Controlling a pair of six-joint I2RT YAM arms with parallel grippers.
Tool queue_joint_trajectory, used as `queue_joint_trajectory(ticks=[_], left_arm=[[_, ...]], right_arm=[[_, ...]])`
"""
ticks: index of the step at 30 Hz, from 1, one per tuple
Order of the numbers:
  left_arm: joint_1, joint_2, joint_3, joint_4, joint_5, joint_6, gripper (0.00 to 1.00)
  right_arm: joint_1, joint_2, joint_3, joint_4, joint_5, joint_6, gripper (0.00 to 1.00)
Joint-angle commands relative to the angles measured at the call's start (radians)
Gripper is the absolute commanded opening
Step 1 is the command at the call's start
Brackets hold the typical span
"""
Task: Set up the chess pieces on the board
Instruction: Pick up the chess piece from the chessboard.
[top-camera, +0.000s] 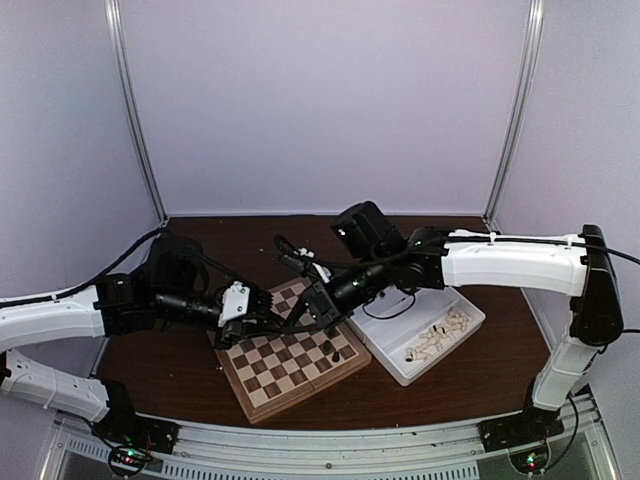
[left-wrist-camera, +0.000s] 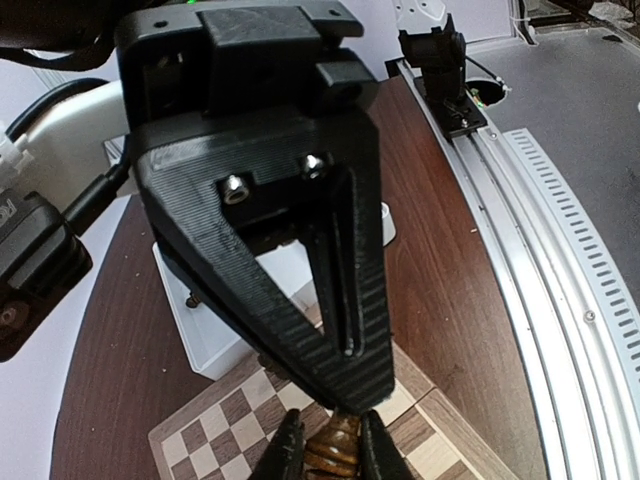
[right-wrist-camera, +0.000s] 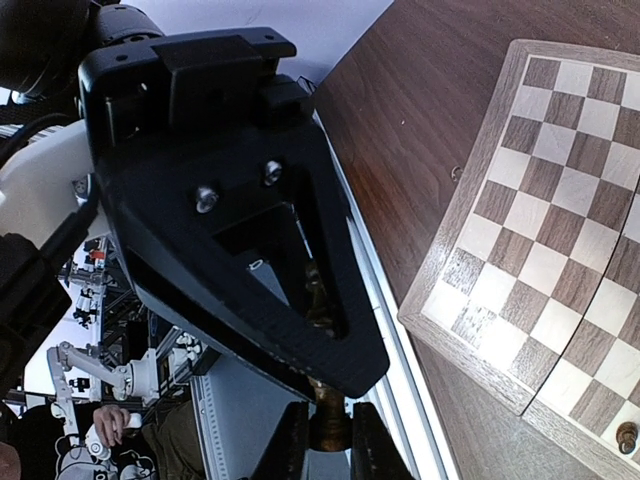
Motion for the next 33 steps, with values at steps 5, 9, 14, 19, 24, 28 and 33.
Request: queue_joint_trajectory(ticks=[5,9,14,19,24,28,33], left_arm=[[-0.004,-0.008,-0.004,0.065,-0.023,-0.030,0.13],[-0.005,-0.016,-0.015,0.097,-0.044,-0.053,0.11],[-0.005,-0.019,-0.033,0.157,-0.069,-0.104,0.09],[-0.004,-0.014,-0.050,0.221,-0.128,-0.161,0.05],[-0.004,-0.025,-0.091,0.303,-0.152,-0.208,0.06],[-0.005,-0.022,-0.096,0.318,-0.142,-0.216,0.07],[-0.005,-0.022,-0.098,0.321,-0.138,-0.220,0.08]], right_arm=[[-0.010,-0.018,-0.054,0.119,0.040,0.059,0.16],[-0.011,-0.035,-0.074,0.149,0.063,0.074,0.30],[-0.010,-0.054,-0.115,0.214,0.092,0.117,0.32],[-0.009,-0.110,-0.213,0.386,0.171,0.208,0.29],[-0.004,-0.179,-0.347,0.611,0.264,0.302,0.29],[-0.004,-0.186,-0.364,0.635,0.268,0.320,0.29],[-0.004,-0.170,-0.363,0.657,0.258,0.335,0.29]])
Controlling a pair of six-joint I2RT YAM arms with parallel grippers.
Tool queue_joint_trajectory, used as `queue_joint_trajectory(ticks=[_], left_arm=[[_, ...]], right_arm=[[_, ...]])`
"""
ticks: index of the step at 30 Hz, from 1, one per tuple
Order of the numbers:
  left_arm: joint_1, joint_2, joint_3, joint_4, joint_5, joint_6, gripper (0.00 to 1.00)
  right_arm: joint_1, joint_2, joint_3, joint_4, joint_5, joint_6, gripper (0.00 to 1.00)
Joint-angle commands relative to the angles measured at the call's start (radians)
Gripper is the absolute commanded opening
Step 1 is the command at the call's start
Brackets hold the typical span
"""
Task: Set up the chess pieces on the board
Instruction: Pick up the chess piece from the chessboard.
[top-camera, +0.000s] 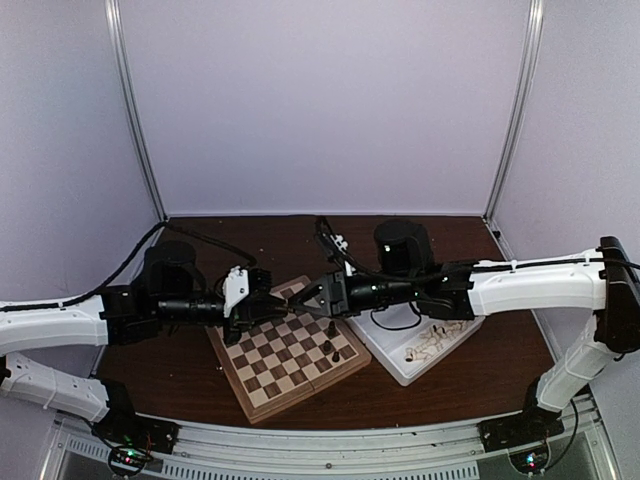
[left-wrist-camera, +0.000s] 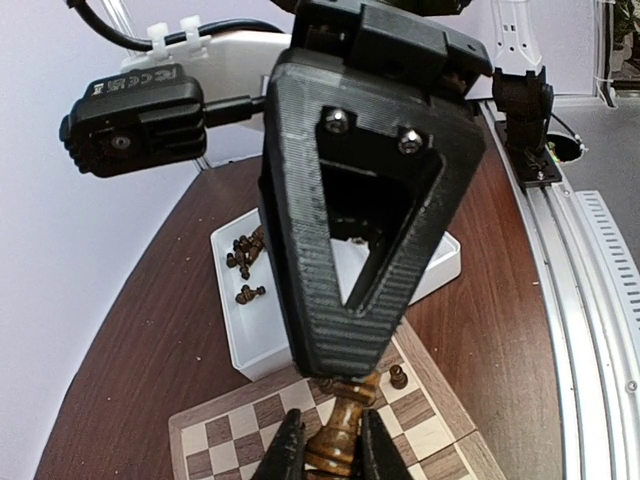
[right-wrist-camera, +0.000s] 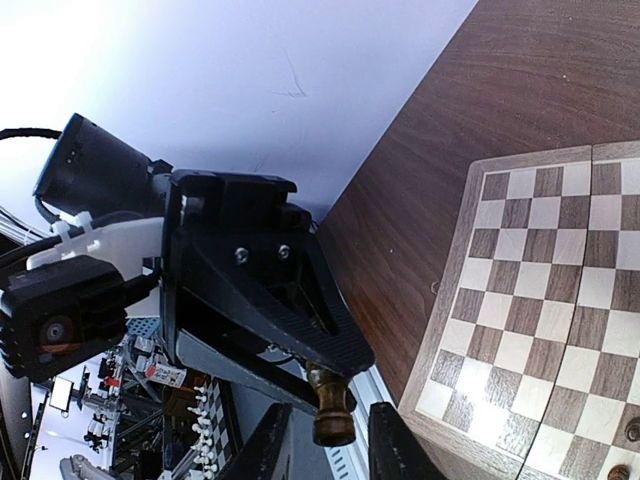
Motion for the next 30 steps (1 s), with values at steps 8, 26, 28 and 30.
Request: queue_joint_trajectory(ticks=[8,26,28,30], left_arm=[[-0.003,-0.016,-0.007,0.075,-0.008,-0.028,0.11],[-0.003,-0.021,-0.012,0.083,-0.025,-0.030,0.12],[-0.003,-0.021,-0.012,0.082,-0.029,-0.029,0.12],[-0.003,-0.021,-0.010,0.082,-0.026,-0.029,0.12]], right_arm=[[0.003,0.021,0.005,0.089,-0.005,0.040,0.29],[0.007,0.019,-0.024,0.085,-0.006,0.043,0.30],[0.007,0.020,-0.025,0.085,-0.009,0.044,0.31],[0.007,0.020,-0.024,0.086,-0.010,0.045,0.27]])
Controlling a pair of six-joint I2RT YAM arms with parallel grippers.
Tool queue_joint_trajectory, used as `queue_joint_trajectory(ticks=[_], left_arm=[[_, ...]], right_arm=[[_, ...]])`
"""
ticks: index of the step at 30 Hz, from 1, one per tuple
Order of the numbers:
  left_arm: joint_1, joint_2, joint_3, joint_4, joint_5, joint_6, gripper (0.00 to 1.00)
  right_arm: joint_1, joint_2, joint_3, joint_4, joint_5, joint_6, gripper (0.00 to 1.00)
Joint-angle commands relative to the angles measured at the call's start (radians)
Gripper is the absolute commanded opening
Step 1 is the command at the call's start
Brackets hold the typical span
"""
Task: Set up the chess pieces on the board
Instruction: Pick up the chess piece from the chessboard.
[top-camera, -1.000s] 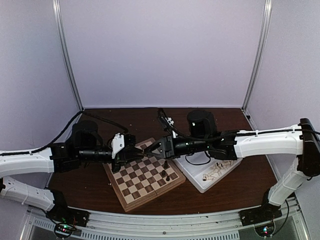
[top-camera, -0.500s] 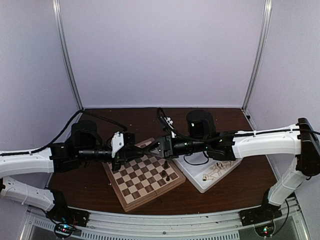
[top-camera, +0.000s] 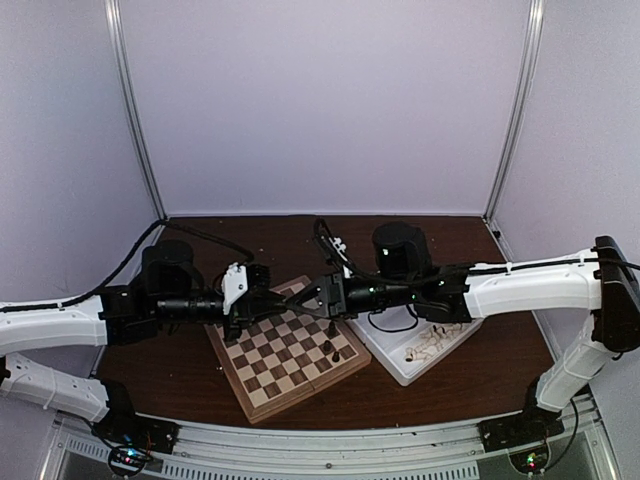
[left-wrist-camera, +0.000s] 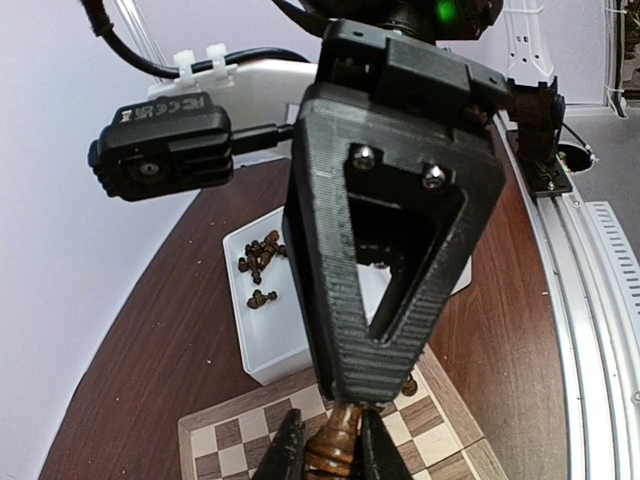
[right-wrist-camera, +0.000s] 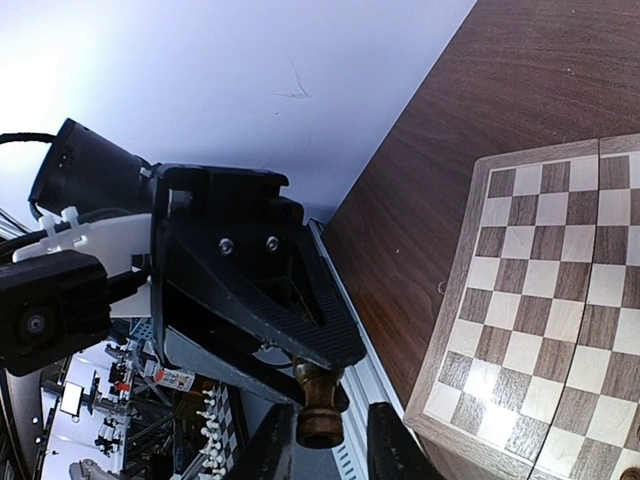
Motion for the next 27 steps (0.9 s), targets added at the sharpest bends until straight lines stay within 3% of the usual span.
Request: queue_joint_trajectory(ticks=[1,6,14,17,23,27], left_arm=[[-0.004,-0.014,-0.009,0.056,-0.002,-0.011,0.12],[-0.002,-0.010,-0.011,0.055,0.007,-0.011,0.17],[-0.001,-0.079,-0.063,0.038,0.017,-0.015,0.56],[0.004,-0.124,-0.098,0.031,0.003,-0.027,0.58],[0.016,-0.177,-0.151,0.039,-0.001,-0.056,0.49],[0.017,-0.178,-0.156,0.052,0.009,-0.065,0.59]], right_arm=[[0.006,0.002,-0.011,0.029,-0.007,0.001,0.23],[0.006,-0.004,-0.011,0.030,-0.003,0.001,0.06],[0.001,-0.045,-0.011,-0.030,0.015,-0.032,0.02],[0.000,-0.060,-0.013,-0.045,0.012,-0.040,0.02],[0.000,-0.071,-0.014,-0.068,-0.016,-0.043,0.01],[0.000,-0.069,-0.010,-0.083,-0.038,-0.046,0.01]])
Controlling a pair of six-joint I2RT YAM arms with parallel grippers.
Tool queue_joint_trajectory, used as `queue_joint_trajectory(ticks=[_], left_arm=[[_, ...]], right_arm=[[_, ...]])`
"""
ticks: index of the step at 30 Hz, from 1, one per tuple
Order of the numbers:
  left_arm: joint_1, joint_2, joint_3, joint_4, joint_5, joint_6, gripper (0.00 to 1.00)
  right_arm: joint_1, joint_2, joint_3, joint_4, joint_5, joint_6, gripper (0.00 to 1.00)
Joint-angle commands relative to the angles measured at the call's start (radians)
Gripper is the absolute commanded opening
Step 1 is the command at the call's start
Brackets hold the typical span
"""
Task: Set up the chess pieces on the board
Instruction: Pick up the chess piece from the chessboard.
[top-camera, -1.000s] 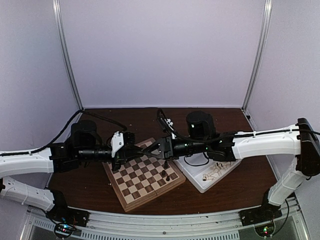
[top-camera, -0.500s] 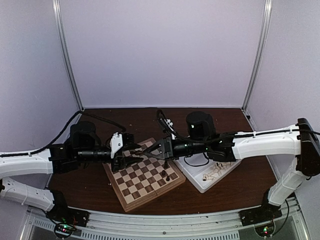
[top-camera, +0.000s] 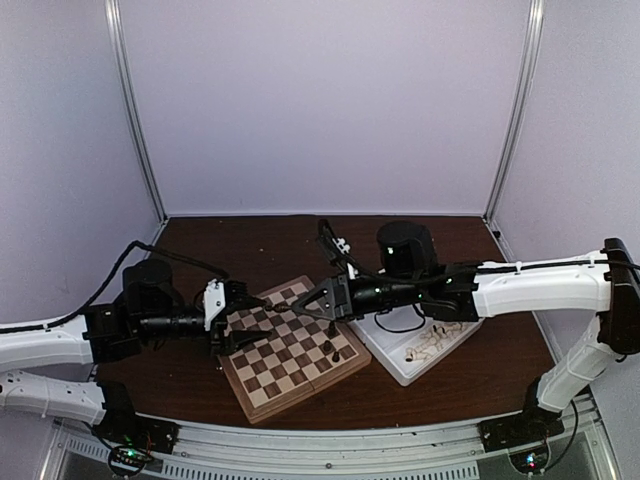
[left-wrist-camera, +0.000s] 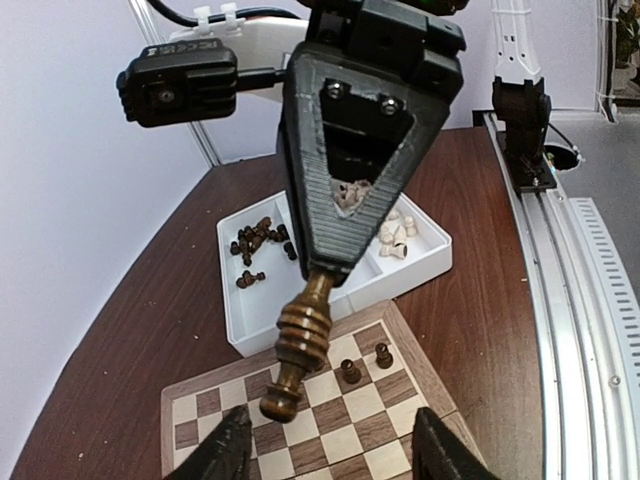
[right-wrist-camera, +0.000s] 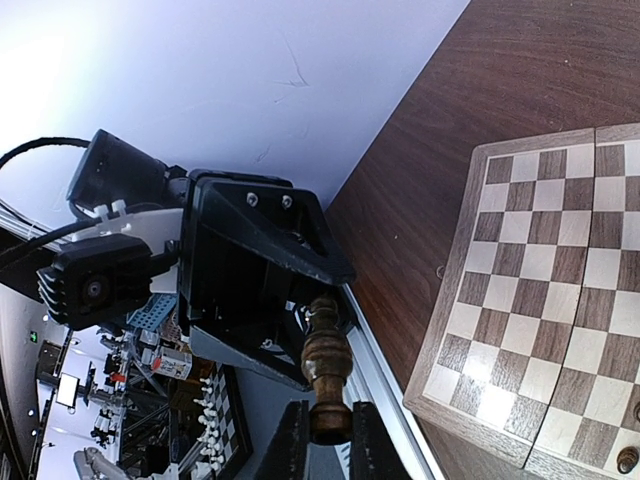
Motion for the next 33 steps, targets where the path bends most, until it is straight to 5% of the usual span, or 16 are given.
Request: queue_joint_trajectory(ticks=[1,6,14,21,33], left_arm=[[0.008,-0.009,-0.013,0.061,0.008,-0.025,0.61],[0.008,0.012,-0.005,0.088,0.020,-0.033,0.60],[0.009,0.035,0.013,0.079,0.068,-0.028,0.27],[0.009,0.026,0.002,0.104,0.053,-0.033,0.38],[0.009,0.043,0.012,0.117,0.072,-0.032,0.22]], right_arm=[[-0.004,-0.025,-0.004,-0.018,-0.036,-0.017,0.01],[-0.002,-0.014,-0.002,-0.013,-0.061,-0.013,0.01],[-0.001,-0.007,-0.007,0.011,-0.080,-0.010,0.01],[-0.001,0.000,-0.010,0.010,-0.085,-0.010,0.01],[0.001,0.016,-0.010,0.019,-0.098,-0.010,0.01]])
